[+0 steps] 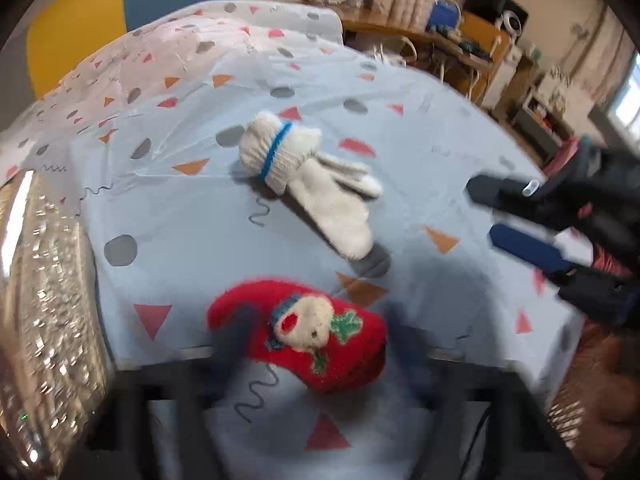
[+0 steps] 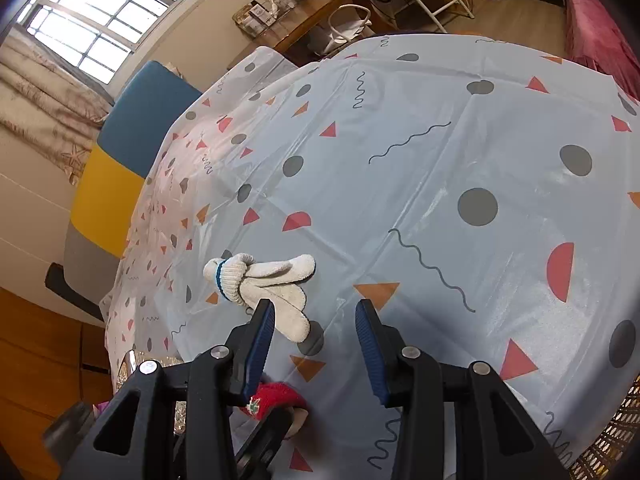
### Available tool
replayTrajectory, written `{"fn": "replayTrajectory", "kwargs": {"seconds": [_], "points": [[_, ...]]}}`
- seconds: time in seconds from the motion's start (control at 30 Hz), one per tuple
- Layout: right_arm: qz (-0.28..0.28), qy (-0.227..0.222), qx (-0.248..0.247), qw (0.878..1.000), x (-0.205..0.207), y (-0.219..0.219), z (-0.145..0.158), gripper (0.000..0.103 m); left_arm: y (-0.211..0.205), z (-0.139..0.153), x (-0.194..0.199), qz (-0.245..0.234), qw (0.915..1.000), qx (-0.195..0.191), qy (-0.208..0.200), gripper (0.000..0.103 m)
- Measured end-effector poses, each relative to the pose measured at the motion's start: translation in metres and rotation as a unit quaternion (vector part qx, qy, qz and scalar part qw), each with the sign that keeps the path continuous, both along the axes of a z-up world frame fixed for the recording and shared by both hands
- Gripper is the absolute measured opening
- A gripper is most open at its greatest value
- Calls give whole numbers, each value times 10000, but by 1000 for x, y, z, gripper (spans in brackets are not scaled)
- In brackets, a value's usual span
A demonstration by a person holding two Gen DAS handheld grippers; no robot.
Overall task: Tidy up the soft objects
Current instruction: 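Grasp the red plush ornament with the left gripper while the right gripper approaches the white gloves, then grasp the white knit gloves by the blue band with the right gripper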
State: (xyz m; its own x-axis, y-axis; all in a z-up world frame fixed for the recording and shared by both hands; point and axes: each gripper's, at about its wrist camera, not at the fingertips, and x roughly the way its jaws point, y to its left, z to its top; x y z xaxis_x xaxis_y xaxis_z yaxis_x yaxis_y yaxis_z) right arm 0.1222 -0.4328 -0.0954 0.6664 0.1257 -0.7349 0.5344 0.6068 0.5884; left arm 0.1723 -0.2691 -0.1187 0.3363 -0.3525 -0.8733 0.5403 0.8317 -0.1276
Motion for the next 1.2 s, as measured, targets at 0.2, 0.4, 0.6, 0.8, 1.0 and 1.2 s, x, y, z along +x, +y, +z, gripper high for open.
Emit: {"fn": "replayTrajectory", "kwargs": {"seconds": [0.2, 0.4, 0.6, 0.8, 1.0, 1.2], "points": [[112, 51, -74, 9999, 4, 4, 0, 42, 13, -6, -8, -241, 9990, -271, -262, 33], [677, 227, -207, 9972, 19, 17, 0, 42, 28, -11, -16, -339, 9977, -381, -448, 34], [2201, 232, -1365, 9656, 82, 43, 21, 47, 32, -13, -14, -342, 9967, -600, -421, 34], [3359, 617, -2410, 9085, 133, 76, 7, 61, 35, -15, -13, -347, 9959, -716, -423, 34], [3605, 1000, -2479, 8937, 157, 81, -28, 39, 36, -15, -15, -359, 9954, -751, -466, 34], [3218, 1132, -2602, 9033, 137, 67, -17, 25, 36, -15, -17, -341, 9955, -731, -504, 34]]}}
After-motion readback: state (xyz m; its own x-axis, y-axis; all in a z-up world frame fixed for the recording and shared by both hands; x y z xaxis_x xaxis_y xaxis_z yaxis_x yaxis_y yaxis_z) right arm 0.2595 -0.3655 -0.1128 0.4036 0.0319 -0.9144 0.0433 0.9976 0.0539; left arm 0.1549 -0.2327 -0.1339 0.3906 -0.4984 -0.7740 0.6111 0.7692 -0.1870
